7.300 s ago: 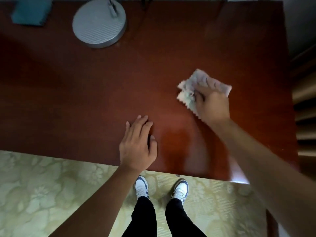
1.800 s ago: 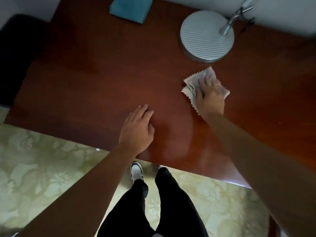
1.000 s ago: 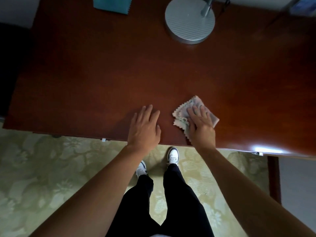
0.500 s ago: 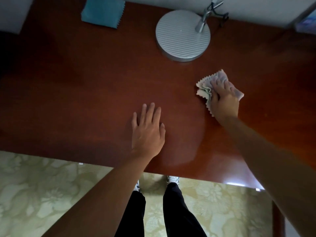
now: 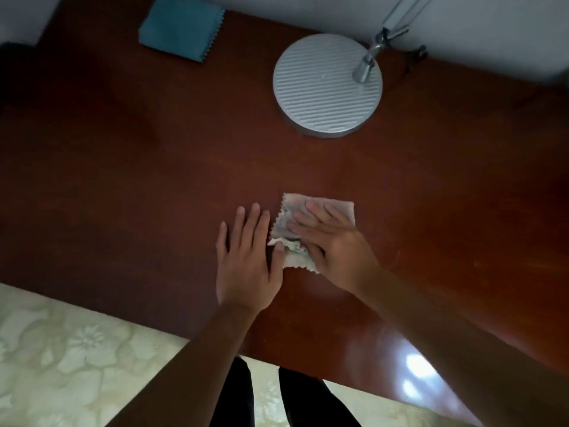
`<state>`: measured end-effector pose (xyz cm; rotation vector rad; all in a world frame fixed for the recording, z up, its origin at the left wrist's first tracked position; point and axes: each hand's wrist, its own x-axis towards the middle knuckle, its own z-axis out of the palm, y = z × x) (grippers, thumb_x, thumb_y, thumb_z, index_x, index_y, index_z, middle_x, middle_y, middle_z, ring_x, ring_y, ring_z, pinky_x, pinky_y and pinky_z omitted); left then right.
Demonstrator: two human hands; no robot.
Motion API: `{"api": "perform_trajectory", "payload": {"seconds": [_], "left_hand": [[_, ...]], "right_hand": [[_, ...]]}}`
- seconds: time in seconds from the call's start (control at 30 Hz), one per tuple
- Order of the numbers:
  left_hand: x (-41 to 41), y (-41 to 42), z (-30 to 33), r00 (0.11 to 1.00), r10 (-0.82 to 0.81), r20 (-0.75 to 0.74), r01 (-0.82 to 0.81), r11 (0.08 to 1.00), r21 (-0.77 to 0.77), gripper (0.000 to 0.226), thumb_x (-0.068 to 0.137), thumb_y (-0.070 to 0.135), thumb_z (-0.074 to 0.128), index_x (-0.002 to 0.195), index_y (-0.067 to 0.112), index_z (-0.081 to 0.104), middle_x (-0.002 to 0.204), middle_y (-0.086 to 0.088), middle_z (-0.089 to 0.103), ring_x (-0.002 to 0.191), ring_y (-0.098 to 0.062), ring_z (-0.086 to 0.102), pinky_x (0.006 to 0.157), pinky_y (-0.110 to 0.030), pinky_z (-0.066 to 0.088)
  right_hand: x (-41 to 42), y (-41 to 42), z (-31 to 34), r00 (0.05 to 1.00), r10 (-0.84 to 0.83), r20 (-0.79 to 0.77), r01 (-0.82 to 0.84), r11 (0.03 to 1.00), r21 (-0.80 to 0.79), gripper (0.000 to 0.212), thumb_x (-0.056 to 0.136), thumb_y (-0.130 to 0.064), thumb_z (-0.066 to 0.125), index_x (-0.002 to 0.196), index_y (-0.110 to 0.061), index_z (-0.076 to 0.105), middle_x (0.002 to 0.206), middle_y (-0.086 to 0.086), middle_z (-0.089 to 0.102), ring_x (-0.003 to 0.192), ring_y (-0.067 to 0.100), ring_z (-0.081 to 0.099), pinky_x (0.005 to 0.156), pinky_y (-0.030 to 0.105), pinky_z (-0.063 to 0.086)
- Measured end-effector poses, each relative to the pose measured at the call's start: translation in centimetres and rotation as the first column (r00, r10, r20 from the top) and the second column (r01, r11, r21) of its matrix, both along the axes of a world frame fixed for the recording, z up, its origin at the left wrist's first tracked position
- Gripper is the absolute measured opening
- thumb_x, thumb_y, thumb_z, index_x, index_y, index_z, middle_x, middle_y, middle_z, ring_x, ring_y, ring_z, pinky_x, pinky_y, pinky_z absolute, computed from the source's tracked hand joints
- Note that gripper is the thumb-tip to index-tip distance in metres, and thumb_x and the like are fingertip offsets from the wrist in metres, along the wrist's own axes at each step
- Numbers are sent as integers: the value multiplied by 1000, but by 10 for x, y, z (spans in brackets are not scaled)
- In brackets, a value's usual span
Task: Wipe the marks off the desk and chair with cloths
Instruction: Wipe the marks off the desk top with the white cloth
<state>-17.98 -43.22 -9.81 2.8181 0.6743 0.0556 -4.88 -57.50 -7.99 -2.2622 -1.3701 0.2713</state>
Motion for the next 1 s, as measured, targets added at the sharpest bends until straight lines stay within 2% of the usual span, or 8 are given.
{"api": "perform_trajectory", "payload": {"seconds": [0.23,0.4,0.5,0.63,0.7,0.8,0.93,1.0], "left_hand": [[4,-2,2,993,65,94,-57,995,-86,56,102,42,29,146,10,41,154,-8,40,148,-22,26,121,-48,18],[0,3,5,971,125,205,-78,972,-224,51,101,28,31,144,5,44,149,-13,46,145,-25,32,122,-48,19],[0,4,8,963,131,237,-67,963,-262,48,100,26,36,140,4,50,147,-13,48,145,-26,32,122,-47,17],[-2,4,7,967,99,235,-42,971,-237,44,95,22,50,134,4,56,146,-14,49,144,-31,33,123,-47,14],[-3,4,5,967,93,238,-34,970,-239,44,94,25,50,133,5,57,145,-14,50,143,-32,35,123,-47,14],[-3,5,4,958,113,264,-45,966,-253,43,96,30,47,131,8,58,143,-11,53,142,-30,37,123,-46,15],[-9,10,6,949,98,300,15,936,-353,41,88,24,50,123,9,64,140,-10,55,140,-29,39,122,-41,13],[-20,17,6,956,-35,291,139,928,-346,40,85,22,53,121,11,65,142,-9,53,142,-28,37,123,-42,13]], "right_hand": [[78,88,5,986,-168,-2,168,985,-47,36,96,-13,53,132,-15,60,138,7,57,140,23,39,118,37,23],[-29,27,-2,997,31,-77,-30,999,11,40,94,-19,46,132,-14,59,144,5,52,139,23,40,115,47,29],[-100,-29,1,989,78,-124,-80,997,-10,37,88,-8,61,124,-16,66,143,-1,52,141,19,37,114,46,33],[-78,-30,3,983,134,-128,-139,990,-34,39,89,-6,60,125,-21,66,140,0,55,138,21,43,115,45,31],[-49,-9,2,996,5,-84,-10,998,-58,37,92,-9,50,125,-19,66,138,5,57,137,27,43,116,47,29],[-28,23,1,974,-216,-74,213,976,-49,37,92,-5,52,126,-12,65,133,9,61,137,29,43,117,44,27],[-106,12,-1,980,-187,-74,185,982,-40,35,89,-13,48,116,-13,70,136,12,58,134,33,46,116,46,28],[-154,-4,1,980,-159,-118,159,987,-14,31,90,-15,51,113,-16,72,135,8,59,135,29,46,116,46,30]]}}
